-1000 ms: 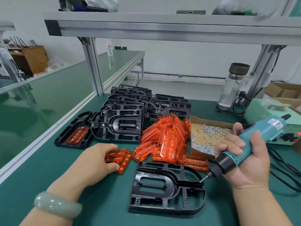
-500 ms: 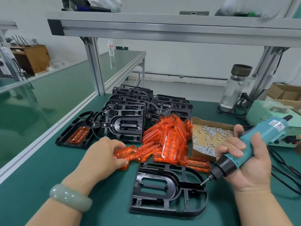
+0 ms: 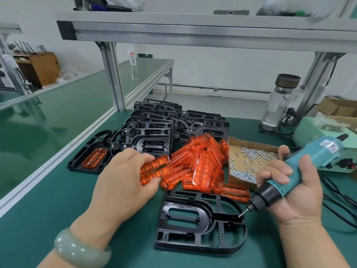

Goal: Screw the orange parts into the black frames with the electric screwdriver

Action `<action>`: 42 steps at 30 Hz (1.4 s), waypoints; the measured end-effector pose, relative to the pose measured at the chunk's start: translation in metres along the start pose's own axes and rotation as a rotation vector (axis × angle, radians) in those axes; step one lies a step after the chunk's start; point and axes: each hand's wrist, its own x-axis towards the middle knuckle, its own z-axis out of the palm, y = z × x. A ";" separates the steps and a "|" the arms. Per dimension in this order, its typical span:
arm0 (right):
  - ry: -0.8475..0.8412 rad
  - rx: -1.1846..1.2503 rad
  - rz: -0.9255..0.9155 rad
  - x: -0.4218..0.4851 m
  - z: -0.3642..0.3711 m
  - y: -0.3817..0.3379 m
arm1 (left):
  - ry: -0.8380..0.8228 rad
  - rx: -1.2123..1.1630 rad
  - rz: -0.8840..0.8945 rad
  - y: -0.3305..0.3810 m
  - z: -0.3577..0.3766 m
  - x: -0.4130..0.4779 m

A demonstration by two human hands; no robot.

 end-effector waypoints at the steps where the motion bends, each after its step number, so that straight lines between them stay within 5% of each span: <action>1: 0.002 -0.001 -0.001 0.000 0.000 0.000 | 0.003 0.002 0.002 0.001 -0.001 0.000; 11: 0.020 -0.028 0.001 0.000 0.002 0.001 | -0.019 -0.005 0.066 0.006 -0.006 -0.004; 15: 0.049 -0.033 -0.002 0.000 0.002 0.001 | -0.227 -0.185 0.143 0.011 -0.009 -0.008; 22: 0.098 -0.020 -0.013 0.000 0.002 0.001 | -0.459 -0.070 0.335 0.025 0.010 -0.017; 42: 0.068 -0.004 -0.003 0.000 0.004 0.001 | -0.559 -0.075 0.406 0.017 0.030 -0.016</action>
